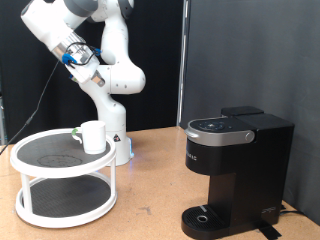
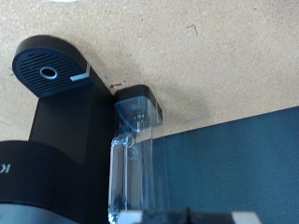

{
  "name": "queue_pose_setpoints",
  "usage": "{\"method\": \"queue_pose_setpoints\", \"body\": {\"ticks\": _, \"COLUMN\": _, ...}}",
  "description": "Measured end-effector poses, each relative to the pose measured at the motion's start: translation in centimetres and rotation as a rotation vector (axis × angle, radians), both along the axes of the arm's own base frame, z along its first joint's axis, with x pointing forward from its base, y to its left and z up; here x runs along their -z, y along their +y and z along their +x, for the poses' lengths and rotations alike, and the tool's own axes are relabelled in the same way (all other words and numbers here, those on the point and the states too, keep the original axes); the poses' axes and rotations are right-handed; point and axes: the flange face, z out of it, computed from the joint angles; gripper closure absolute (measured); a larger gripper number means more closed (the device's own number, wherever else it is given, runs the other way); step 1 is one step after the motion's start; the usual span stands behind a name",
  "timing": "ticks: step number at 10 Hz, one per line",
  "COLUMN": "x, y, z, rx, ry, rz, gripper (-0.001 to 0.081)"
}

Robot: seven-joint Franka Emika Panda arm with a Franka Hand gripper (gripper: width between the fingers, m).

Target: Make a cup of coffee with the keurig machine

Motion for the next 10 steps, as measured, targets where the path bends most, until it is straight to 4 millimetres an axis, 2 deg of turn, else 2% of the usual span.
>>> {"method": "queue_pose_setpoints", "body": {"ticks": 4, "x": 1.0, "y": -3.0, "z": -1.7, "rx": 0.017, "ry": -0.023, "rz": -0.064, "gripper": 0.0801}}
{"method": "queue_pose_setpoints", "body": {"ticks": 7, "x": 1.0, "y": -5.2, "z": -1.5, "rx": 0.08, "ry": -0.055, "rz": -0.088, "gripper": 0.0801}}
{"method": "queue_pose_setpoints", "body": {"ticks": 10, "x": 1.0, "y": -6.5, "z": -0.3, "rx": 0.063, "ry": -0.06, "rz": -0.085, "gripper": 0.0801}}
